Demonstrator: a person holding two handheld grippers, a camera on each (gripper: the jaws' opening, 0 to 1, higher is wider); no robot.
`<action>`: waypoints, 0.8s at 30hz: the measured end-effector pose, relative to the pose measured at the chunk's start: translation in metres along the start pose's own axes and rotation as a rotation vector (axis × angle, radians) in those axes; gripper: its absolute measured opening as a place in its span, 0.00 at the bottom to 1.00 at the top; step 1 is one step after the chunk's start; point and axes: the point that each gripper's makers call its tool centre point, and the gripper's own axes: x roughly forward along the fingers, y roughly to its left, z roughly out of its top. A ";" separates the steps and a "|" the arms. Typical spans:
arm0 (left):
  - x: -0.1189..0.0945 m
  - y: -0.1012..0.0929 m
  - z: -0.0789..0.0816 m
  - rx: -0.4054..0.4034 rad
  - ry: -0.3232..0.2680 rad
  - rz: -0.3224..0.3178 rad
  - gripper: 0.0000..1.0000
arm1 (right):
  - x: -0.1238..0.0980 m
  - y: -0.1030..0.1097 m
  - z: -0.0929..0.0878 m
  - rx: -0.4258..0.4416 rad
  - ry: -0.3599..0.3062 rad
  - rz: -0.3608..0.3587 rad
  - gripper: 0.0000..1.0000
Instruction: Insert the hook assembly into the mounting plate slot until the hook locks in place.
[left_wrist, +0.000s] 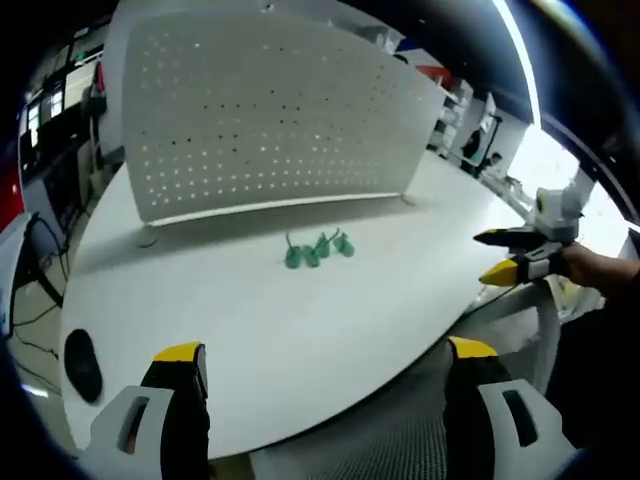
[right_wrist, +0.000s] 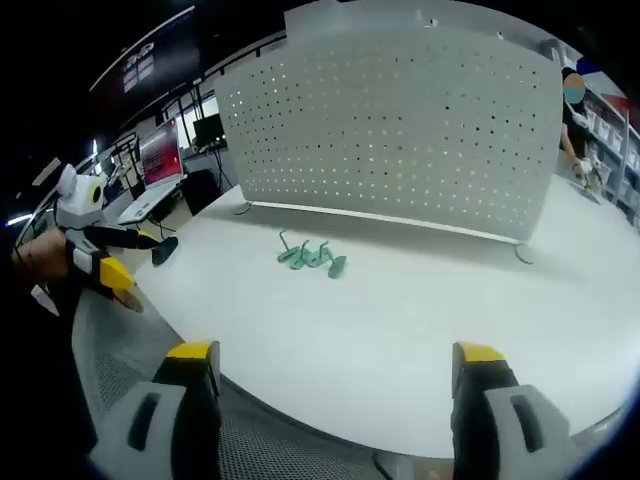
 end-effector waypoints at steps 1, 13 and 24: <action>0.000 0.000 0.000 -0.001 0.000 0.000 1.00 | 0.000 -0.001 0.000 -0.002 0.001 0.000 0.93; -0.002 0.003 0.000 -0.001 -0.004 0.010 1.00 | -0.001 -0.002 0.000 0.001 -0.004 0.000 0.93; -0.002 0.000 0.000 0.003 -0.003 0.011 1.00 | -0.003 -0.002 0.005 -0.003 -0.020 0.015 0.88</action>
